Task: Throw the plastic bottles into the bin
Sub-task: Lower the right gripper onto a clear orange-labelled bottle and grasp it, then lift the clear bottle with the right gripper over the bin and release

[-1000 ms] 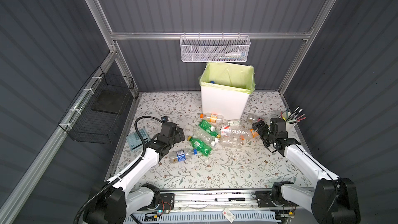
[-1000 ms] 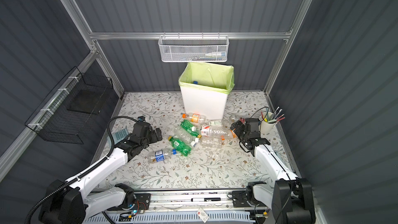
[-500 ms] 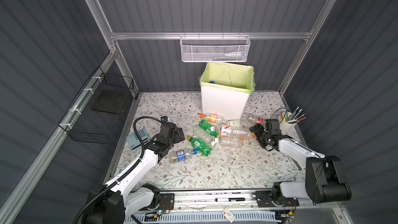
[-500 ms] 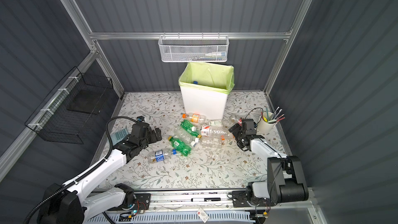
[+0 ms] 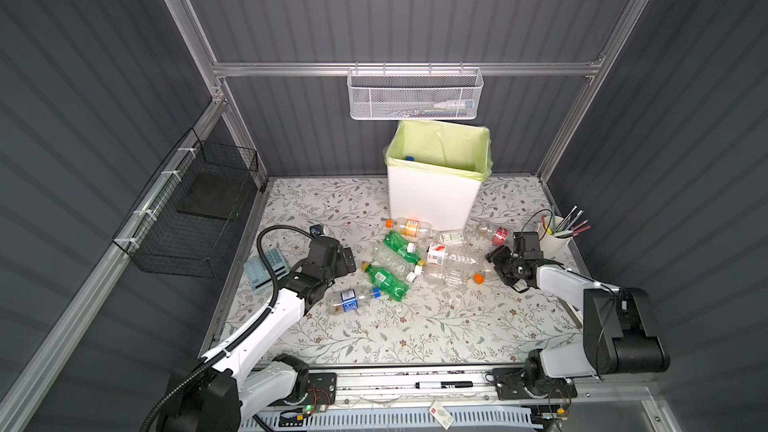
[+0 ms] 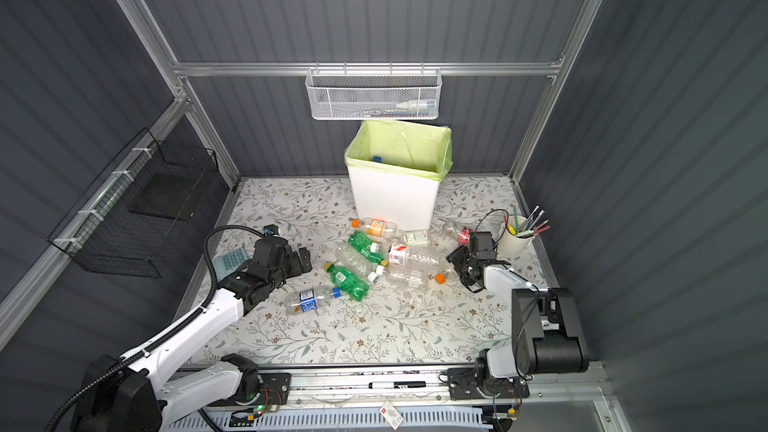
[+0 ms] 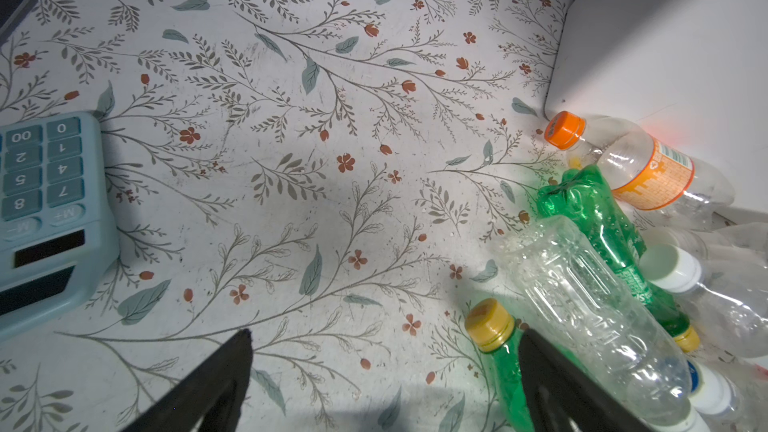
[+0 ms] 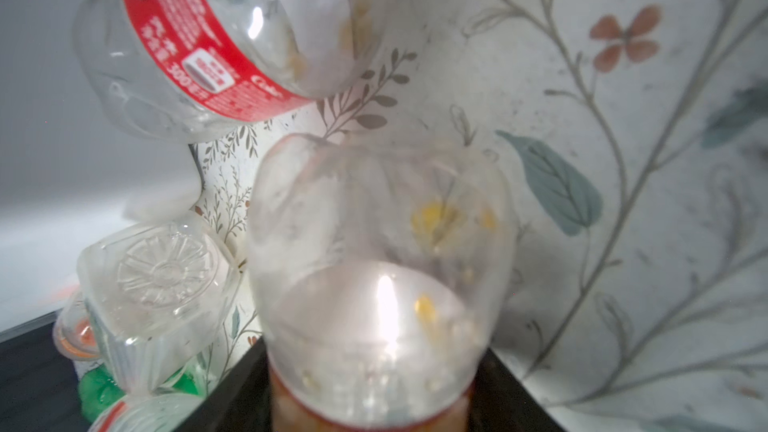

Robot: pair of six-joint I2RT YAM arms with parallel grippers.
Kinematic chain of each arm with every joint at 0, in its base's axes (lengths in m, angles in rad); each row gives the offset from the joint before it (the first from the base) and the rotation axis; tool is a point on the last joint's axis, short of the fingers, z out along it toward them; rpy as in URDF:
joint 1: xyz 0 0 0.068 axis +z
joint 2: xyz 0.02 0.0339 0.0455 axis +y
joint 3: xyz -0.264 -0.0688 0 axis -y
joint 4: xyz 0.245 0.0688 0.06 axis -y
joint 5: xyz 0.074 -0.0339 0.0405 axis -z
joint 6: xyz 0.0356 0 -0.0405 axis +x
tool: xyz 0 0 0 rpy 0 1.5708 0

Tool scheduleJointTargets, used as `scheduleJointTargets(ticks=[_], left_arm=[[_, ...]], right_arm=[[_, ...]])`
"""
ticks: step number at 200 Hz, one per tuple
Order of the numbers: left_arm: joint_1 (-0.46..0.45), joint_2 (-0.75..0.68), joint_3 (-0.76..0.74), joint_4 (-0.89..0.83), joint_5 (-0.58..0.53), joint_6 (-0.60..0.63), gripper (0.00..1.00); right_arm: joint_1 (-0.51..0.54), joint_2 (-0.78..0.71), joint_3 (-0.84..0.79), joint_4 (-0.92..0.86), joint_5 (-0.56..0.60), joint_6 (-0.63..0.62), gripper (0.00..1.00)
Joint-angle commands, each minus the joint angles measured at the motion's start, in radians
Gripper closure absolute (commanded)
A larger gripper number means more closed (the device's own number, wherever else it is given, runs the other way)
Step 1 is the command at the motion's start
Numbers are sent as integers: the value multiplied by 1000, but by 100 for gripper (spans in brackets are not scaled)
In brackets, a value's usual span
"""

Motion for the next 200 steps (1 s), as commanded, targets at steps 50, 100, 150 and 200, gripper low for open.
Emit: scheduleJointTargets(ticks=[50,100,150,200], left_arm=[[4,6,5,-11,-4,-3,0],[4,14,5,-4,-1,-6,0],[4,36,18,18,16,-5,0],[5,36,18,26,29,-14,0]], right_arm=[[-4,-214,-39,-57,24,-88,48],[-14,-598,102,-145,223,-178,48],[-36,-620,436,29,368,-307,47],[28,-235,773,229,196,-170,47]])
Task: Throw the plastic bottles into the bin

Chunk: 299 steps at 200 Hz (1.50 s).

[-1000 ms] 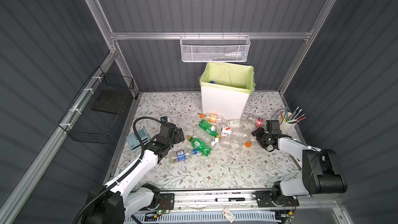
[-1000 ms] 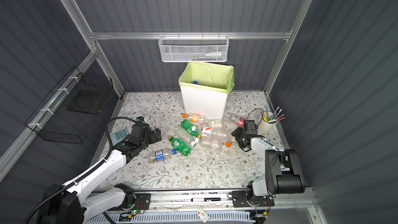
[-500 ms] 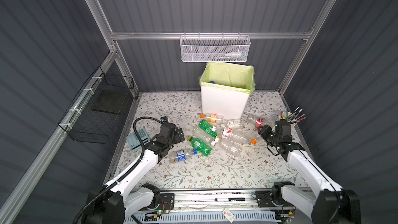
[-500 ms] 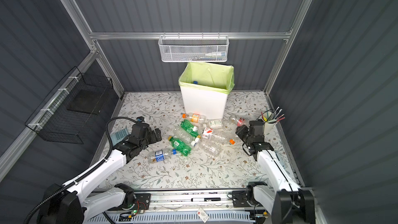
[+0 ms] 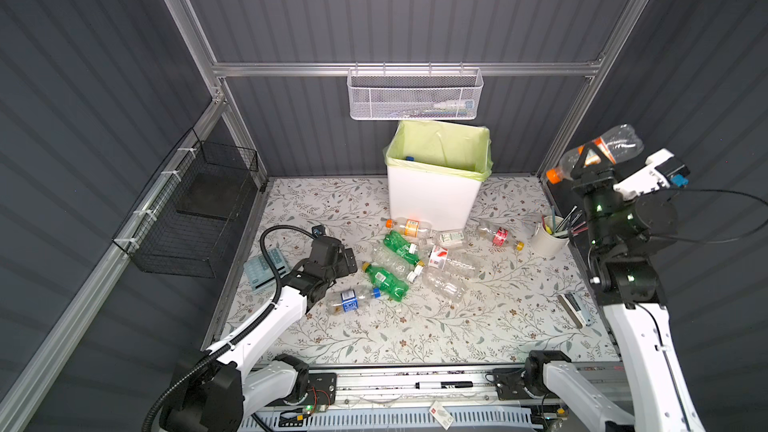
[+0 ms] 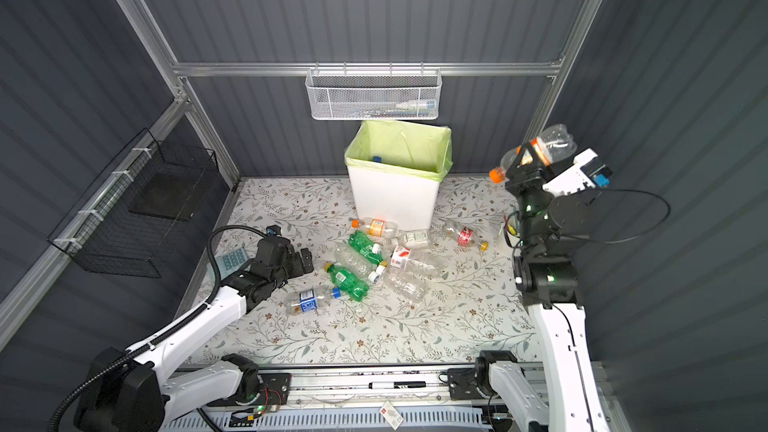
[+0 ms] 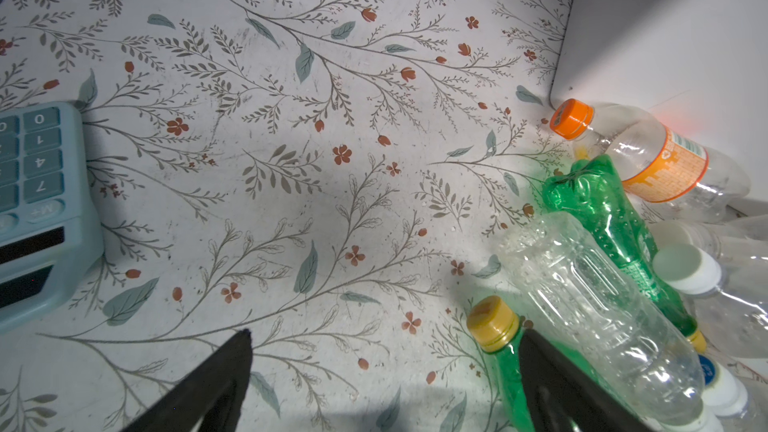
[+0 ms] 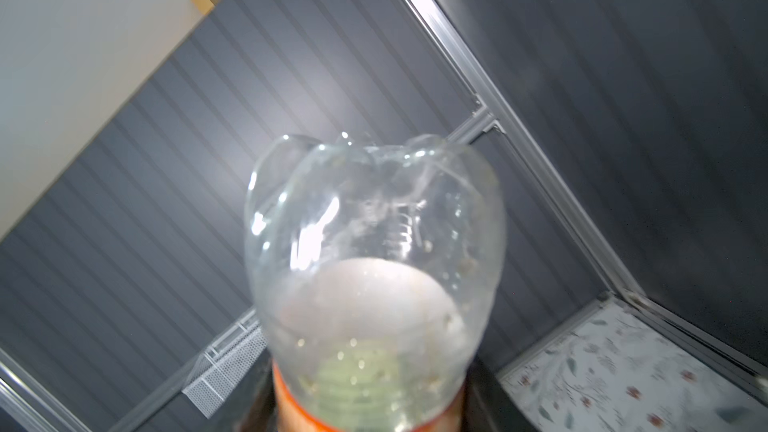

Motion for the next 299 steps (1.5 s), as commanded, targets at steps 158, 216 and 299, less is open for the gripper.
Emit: scheduleJointTargets(ticks=[158,216,299], left_arm=[[4,0,17,1,14,-16,0],[4,-21,-10,0,6,-28,0],[5,-17,-14,-6,4,-24,0]], right_arm=[[104,391,169,-308,-57,-241,1],[43,484,104,-520,-31,-707,1],[46,722,193,-791,-73,-952,1]])
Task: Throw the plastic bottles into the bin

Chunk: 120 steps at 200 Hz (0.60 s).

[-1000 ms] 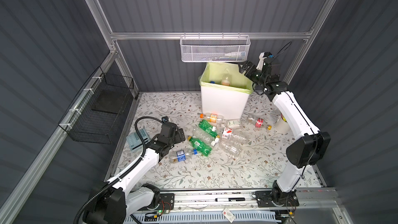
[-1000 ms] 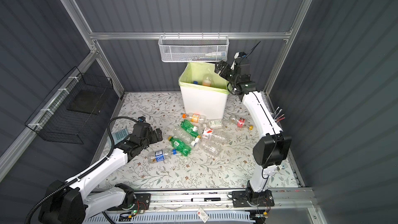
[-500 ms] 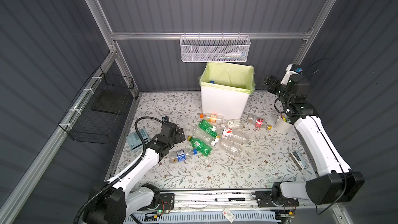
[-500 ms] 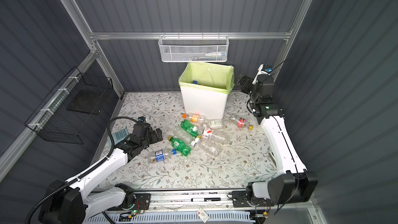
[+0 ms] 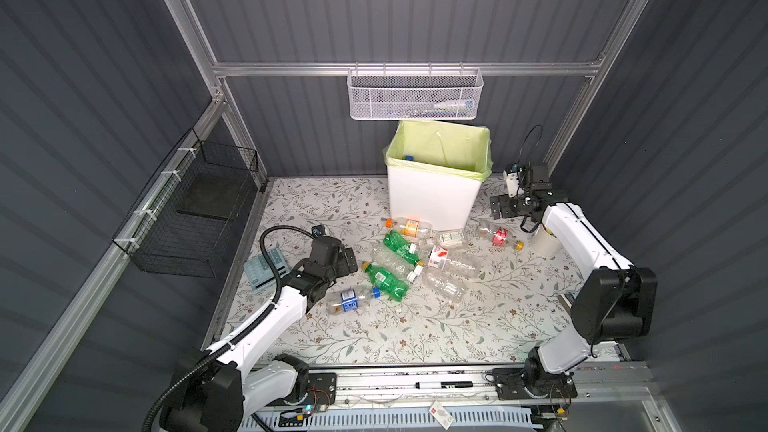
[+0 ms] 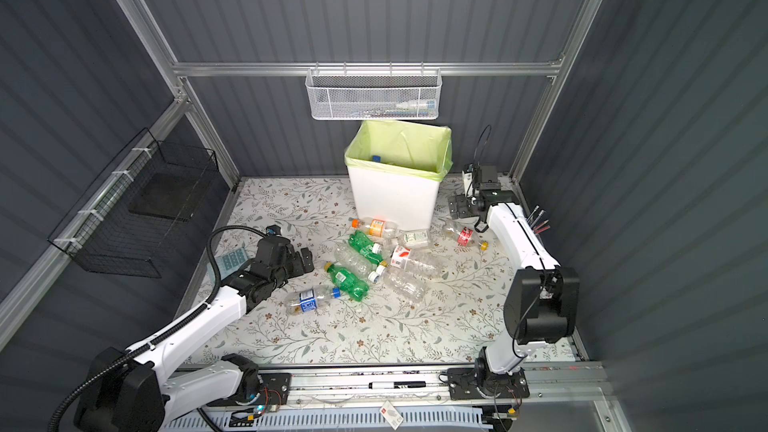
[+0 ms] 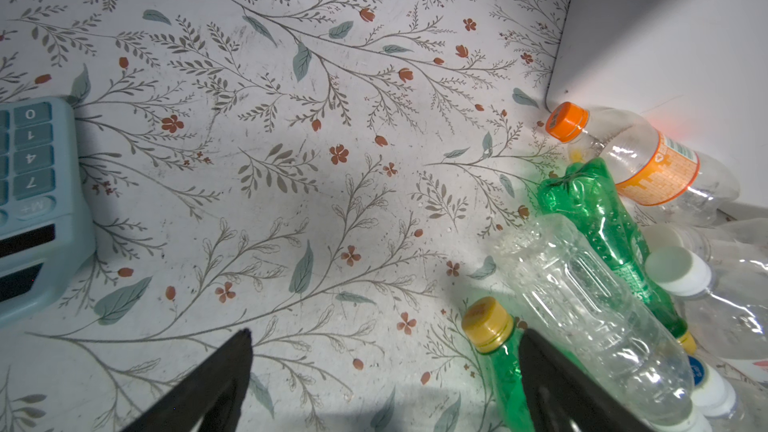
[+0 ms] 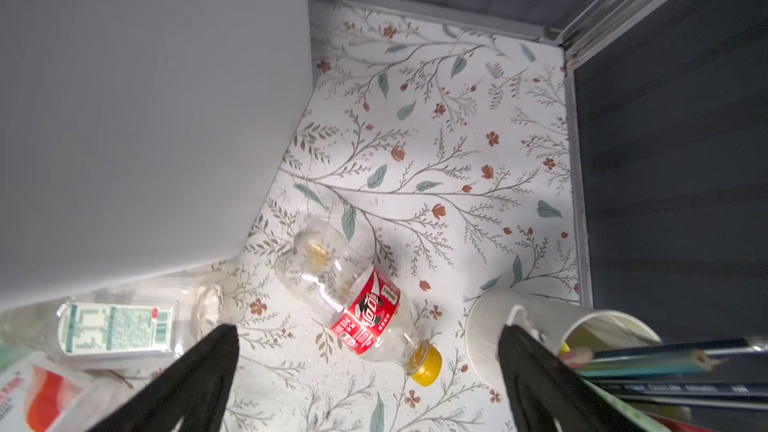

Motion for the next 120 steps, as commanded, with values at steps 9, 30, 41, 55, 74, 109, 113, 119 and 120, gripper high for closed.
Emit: scheduleJointTargets(ticks=[9,30,41,55,74,109,113,119,120], left_arm=[[5,-14,-15,-4,2,-11,0],[4,-7,-15,-1,2,-12,0],[4,-2,-14,3,3,-12,0],[4,2,-13,4,6,-12,0],[4,4,-11,3,6,-9,0],[5,-5,-20,-6,-4,-6,0],[5,-8,-20,-7,-5,-6,0],[4,-8,-21,-8,-7,-6,0],[4,-9,-21,-9,-8,-6,0]], right_arm=[[6,73,35,-108,5,-116,1],[21,116,31,-116,36,-156,1],[30,139,33,-119,55,-175,1],[38,174,44,-126,72,-184,1],[44,222,67,-140,75,-192,1],[62,303,93,-134,152,-203,1],[64,310,98,-133,162,-203,2],[67,323,103,-131,173,-202,2],[67,324,103,-130,176,-202,2]])
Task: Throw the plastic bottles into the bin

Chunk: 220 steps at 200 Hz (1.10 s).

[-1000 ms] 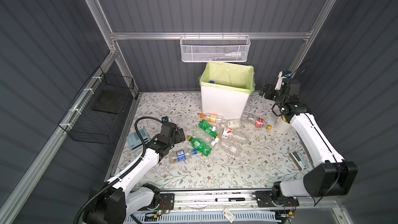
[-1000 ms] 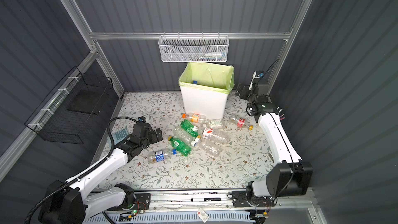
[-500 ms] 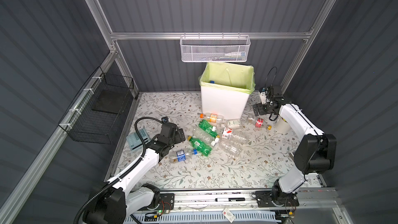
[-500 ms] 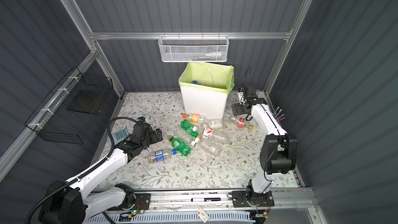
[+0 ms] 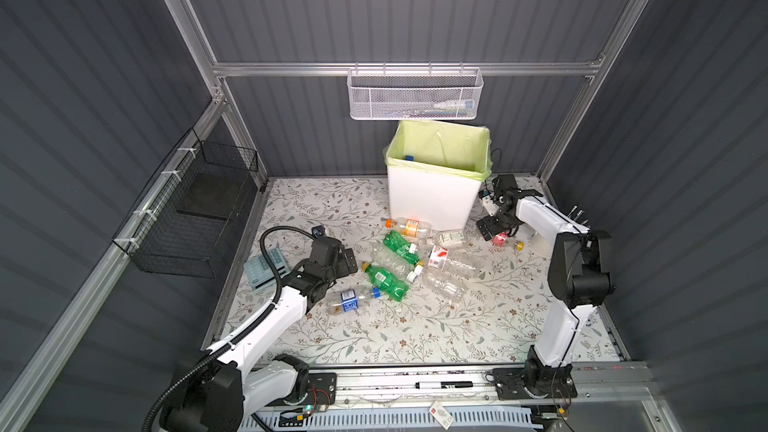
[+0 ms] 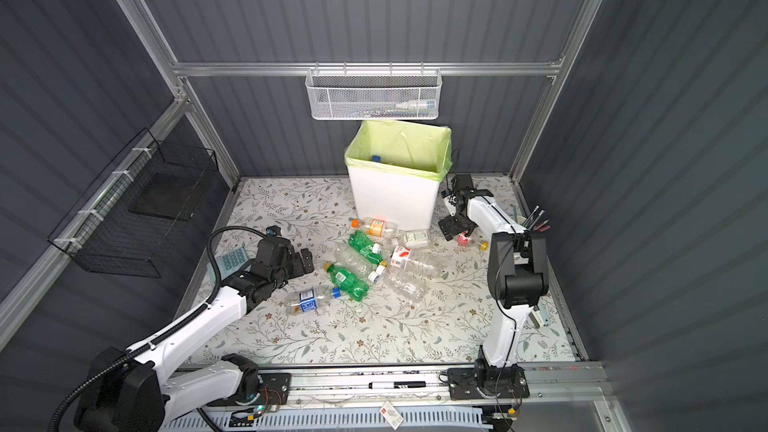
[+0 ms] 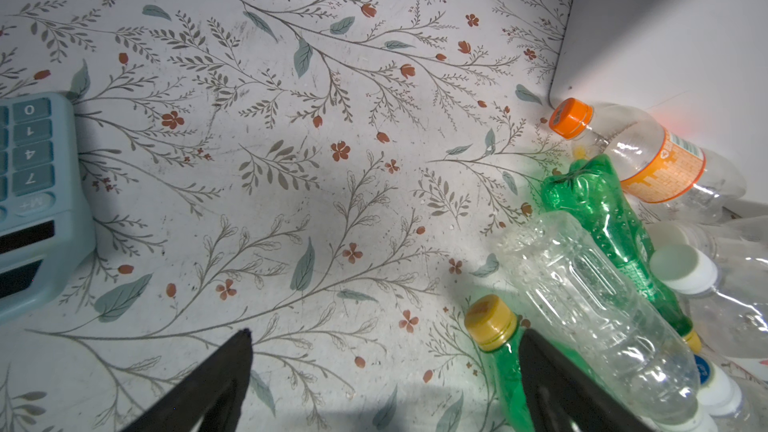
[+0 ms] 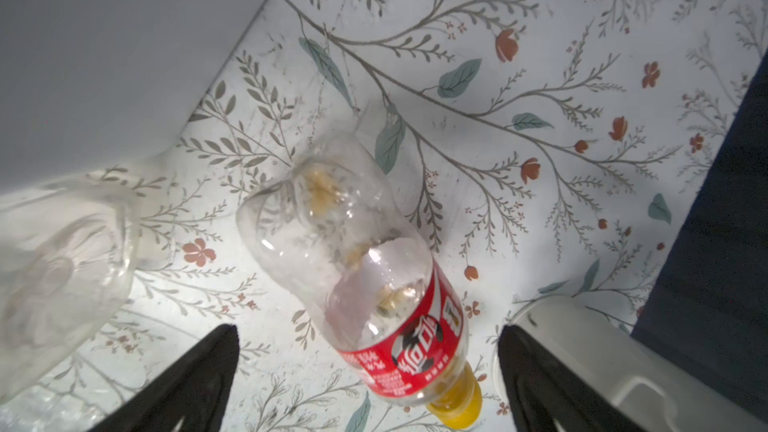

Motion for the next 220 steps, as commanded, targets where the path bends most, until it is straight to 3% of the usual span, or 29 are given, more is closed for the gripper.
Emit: scheduleJointTargets(ticks=[1,52,112,140,174,220], left_arm=[[4,-10,-16,-9,-8,-5,0],[4,-7,-16,-11,-9,-5,0],[5,-15,-21,-17,-13,-7,0],[4,-17,-19,-19,-12,-9,0],[4,-24,-22,-19,-16,-7,0],[4,-21,-22,-10,-14,-14,0]], right_arm=[[11,43,34,-18,77,-15,2],[21,136,65,-2,139,-11,5],[21,170,89,-34,164,4,23],[6,168,123,-79,149,52,37],[-25,52,104,-58,90,129,41],[-145,-261,59,79,-142,336,52]])
